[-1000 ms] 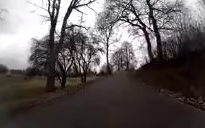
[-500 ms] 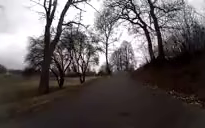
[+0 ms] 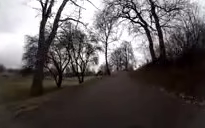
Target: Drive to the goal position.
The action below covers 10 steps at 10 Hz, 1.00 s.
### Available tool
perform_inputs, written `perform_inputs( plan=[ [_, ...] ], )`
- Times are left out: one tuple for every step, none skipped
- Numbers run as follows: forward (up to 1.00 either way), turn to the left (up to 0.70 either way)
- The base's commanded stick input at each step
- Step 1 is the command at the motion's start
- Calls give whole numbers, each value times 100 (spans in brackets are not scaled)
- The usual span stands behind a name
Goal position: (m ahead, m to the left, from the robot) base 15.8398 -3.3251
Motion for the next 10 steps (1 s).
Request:
perform_inputs(
  plan=[
    [100, 0],
    [100, 0],
    [100, 0],
    [100, 0],
    [100, 0],
    [100, 0],
    [100, 0],
    [100, 0],
    [100, 0],
    [100, 0]
  ],
)
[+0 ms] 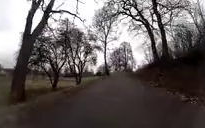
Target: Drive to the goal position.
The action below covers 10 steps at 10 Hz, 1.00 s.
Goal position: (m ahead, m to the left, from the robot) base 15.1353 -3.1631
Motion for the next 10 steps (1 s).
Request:
perform_inputs(
  plan=[
    [100, 0],
    [100, 0],
    [100, 0],
    [100, 0],
    [100, 0],
    [100, 0],
    [100, 0],
    [100, 0],
    [100, 0],
    [100, 0]
  ],
)
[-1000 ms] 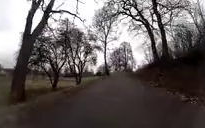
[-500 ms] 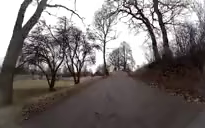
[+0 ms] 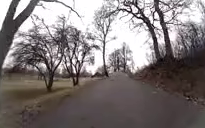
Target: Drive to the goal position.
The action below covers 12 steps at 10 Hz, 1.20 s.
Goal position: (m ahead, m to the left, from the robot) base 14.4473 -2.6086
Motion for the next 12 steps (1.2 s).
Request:
perform_inputs(
  plan=[
    [100, 0],
    [100, 0],
    [100, 0],
    [100, 0],
    [100, 0],
    [100, 0],
    [100, 0],
    [100, 0],
    [100, -12],
    [100, -40],
    [100, -40],
    [100, -26]
  ],
)
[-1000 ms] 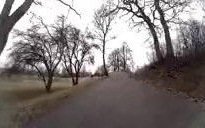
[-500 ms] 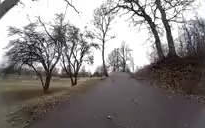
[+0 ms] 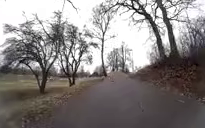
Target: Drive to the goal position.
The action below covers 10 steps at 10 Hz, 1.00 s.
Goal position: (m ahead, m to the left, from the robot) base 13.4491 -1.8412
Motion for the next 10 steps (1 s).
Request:
perform_inputs(
  plan=[
    [100, -3],
    [100, 0],
    [100, 0],
    [100, 0],
    [100, 0],
    [100, 0],
    [100, 0],
    [100, 0],
    [100, 0],
    [100, 0]
  ],
)
